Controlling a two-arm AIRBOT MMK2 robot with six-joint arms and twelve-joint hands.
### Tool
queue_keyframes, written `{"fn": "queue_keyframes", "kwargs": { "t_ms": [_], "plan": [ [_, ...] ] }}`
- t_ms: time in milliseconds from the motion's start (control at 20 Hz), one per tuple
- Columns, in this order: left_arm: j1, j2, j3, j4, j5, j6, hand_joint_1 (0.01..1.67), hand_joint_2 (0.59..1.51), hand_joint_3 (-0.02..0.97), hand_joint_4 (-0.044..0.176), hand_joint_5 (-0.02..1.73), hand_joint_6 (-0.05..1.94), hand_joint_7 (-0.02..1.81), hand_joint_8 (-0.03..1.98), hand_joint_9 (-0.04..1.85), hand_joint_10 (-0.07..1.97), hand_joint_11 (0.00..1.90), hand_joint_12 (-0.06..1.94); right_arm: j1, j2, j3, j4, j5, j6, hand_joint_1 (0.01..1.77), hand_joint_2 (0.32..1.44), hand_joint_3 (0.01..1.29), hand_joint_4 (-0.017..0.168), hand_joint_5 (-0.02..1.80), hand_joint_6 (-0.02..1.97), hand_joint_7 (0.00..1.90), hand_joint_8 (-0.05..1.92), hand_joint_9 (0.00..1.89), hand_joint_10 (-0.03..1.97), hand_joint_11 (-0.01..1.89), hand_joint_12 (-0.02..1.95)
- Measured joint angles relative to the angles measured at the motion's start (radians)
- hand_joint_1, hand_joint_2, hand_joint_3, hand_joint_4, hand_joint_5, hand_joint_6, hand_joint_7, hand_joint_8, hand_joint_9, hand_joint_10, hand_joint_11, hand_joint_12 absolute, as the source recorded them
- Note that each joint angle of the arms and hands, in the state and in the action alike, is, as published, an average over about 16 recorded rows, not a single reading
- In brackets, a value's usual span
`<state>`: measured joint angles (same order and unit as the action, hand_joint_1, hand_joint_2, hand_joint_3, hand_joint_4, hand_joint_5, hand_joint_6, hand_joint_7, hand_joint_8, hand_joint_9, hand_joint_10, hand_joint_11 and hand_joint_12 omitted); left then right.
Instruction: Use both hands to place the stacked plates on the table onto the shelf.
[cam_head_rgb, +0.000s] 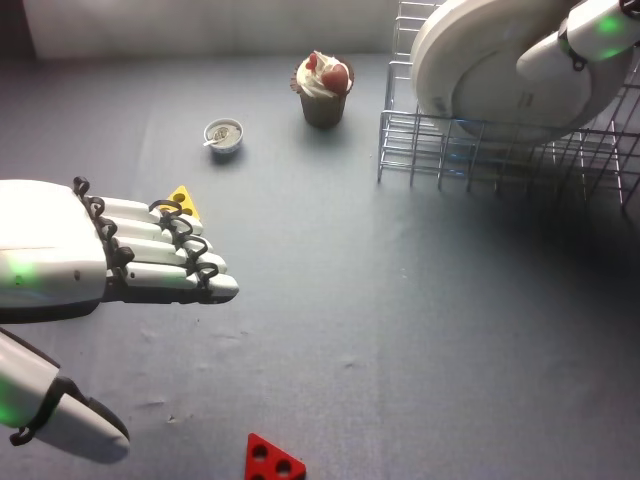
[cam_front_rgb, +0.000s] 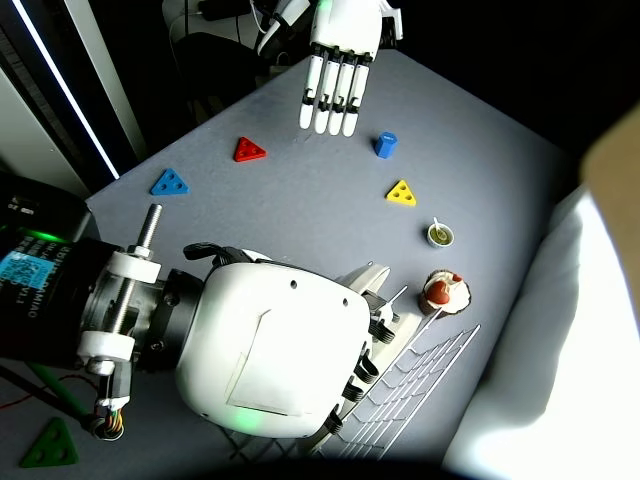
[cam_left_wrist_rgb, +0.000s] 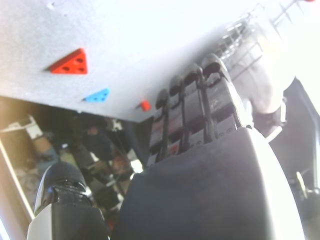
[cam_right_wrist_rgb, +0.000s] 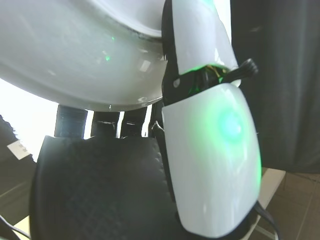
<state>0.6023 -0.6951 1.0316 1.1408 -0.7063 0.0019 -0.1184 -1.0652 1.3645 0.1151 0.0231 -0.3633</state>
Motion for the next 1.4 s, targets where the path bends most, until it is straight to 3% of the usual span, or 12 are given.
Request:
{"fn": "queue_keyframes", "kwargs": {
  "t_ms": [300, 550, 900, 1100, 1400],
  "plan": [
    [-0.002, 0.002, 0.003, -0.005, -0.004, 0.0, 0.14, 0.965, 0.006, -0.001, 0.14, 0.0, 0.18, 0.01, 0.18, 0.01, 0.16, 0.01, -0.006, -0.002, -0.003, -0.004, 0.005, 0.002, 1.36, 0.97, 0.01, -0.007, 0.84, 0.7, 1.0, 0.39, 1.08, 0.43, 1.01, 0.89],
    [-0.003, 0.004, 0.0, -0.007, -0.004, 0.0, 0.14, 0.967, 0.005, -0.002, 0.14, 0.0, 0.17, 0.01, 0.18, 0.01, 0.17, 0.01, -0.009, -0.002, -0.009, -0.006, 0.009, 0.006, 1.1, 0.97, 0.02, -0.006, 0.69, 0.41, 0.83, 0.24, 0.92, 0.26, 0.9, 0.62],
    [-0.003, 0.009, -0.002, -0.008, -0.005, 0.0, 0.14, 0.969, 0.005, -0.002, 0.14, 0.0, 0.18, 0.01, 0.18, 0.01, 0.17, 0.01, -0.011, -0.001, -0.016, -0.006, 0.022, 0.01, 0.72, 0.97, 0.02, 0.001, 0.47, 0.03, 0.58, 0.02, 0.69, 0.03, 0.71, 0.4],
    [-0.003, 0.011, -0.003, -0.009, -0.006, 0.0, 0.13, 0.969, 0.005, -0.002, 0.13, 0.0, 0.17, 0.01, 0.17, 0.01, 0.16, 0.01, -0.003, 0.002, -0.022, -0.006, 0.035, 0.011, 0.59, 0.96, 0.02, 0.004, 0.41, 0.01, 0.54, 0.02, 0.63, 0.02, 0.65, 0.39],
    [-0.003, 0.013, -0.004, -0.013, -0.009, 0.0, 0.13, 0.969, 0.005, -0.002, 0.14, 0.0, 0.18, 0.01, 0.17, 0.01, 0.16, 0.01, 0.013, 0.011, -0.033, -0.025, 0.078, 0.015, 0.56, 0.96, 0.02, 0.009, 0.41, 0.01, 0.53, 0.02, 0.6, 0.02, 0.62, 0.34]
  ]
}}
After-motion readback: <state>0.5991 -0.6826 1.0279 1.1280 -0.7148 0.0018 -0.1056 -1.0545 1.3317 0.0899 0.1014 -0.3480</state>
